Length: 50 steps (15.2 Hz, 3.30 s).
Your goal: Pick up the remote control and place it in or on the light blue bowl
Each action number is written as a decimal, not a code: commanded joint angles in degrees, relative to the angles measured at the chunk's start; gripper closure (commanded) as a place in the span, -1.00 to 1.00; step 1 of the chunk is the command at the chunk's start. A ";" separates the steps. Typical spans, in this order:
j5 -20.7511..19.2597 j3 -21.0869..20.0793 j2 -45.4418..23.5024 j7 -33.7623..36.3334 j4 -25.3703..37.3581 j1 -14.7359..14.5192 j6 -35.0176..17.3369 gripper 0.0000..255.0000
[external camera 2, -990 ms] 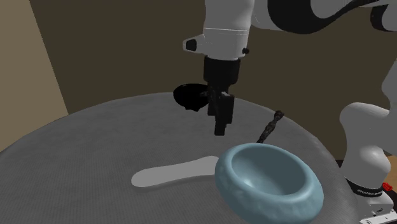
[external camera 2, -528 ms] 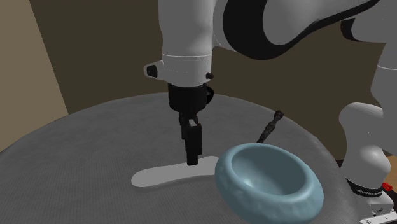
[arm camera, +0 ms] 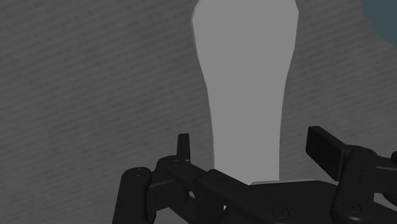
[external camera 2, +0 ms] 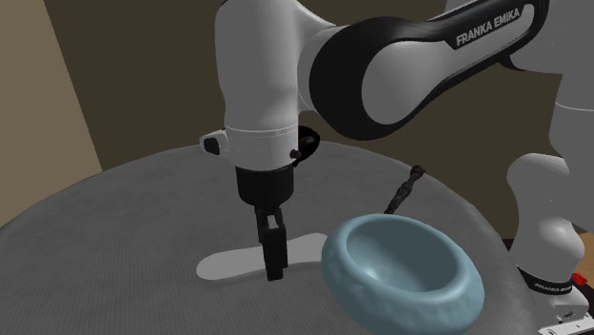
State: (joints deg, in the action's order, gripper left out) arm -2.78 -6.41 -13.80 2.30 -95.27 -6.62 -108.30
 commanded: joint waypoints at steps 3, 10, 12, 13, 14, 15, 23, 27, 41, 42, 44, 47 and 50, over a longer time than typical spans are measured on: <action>-0.01 0.03 -0.03 -0.03 -1.17 0.06 -1.22 -1.00; -0.01 0.03 -0.04 -0.03 -1.15 0.05 -1.20 1.00; -0.01 0.03 -0.05 -0.03 -1.13 0.05 -1.20 1.00; -0.01 0.03 -0.05 -0.03 -1.13 0.05 -1.20 1.00; -0.01 0.04 -0.05 -0.03 -1.13 0.06 -1.20 1.00; -0.01 0.04 -0.05 -0.03 -1.13 0.06 -1.19 1.00; 0.08 0.00 0.43 -0.13 1.29 0.04 1.70 1.00; 0.14 -0.02 0.69 -0.22 4.02 0.01 4.68 1.00; 0.10 -0.10 -0.22 -0.42 16.10 -0.24 15.85 1.00; 0.08 -0.11 -0.42 -0.43 17.15 -0.27 16.71 1.00; 0.03 -0.12 -0.87 -0.45 19.35 -0.34 18.46 1.00; -0.08 -0.15 -1.72 -0.46 22.93 -0.46 21.19 1.00; -0.21 -0.17 -2.82 -0.47 26.91 -0.62 24.08 1.00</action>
State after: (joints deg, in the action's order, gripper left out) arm -2.96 -6.58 -16.28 1.88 -69.69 -7.22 -85.23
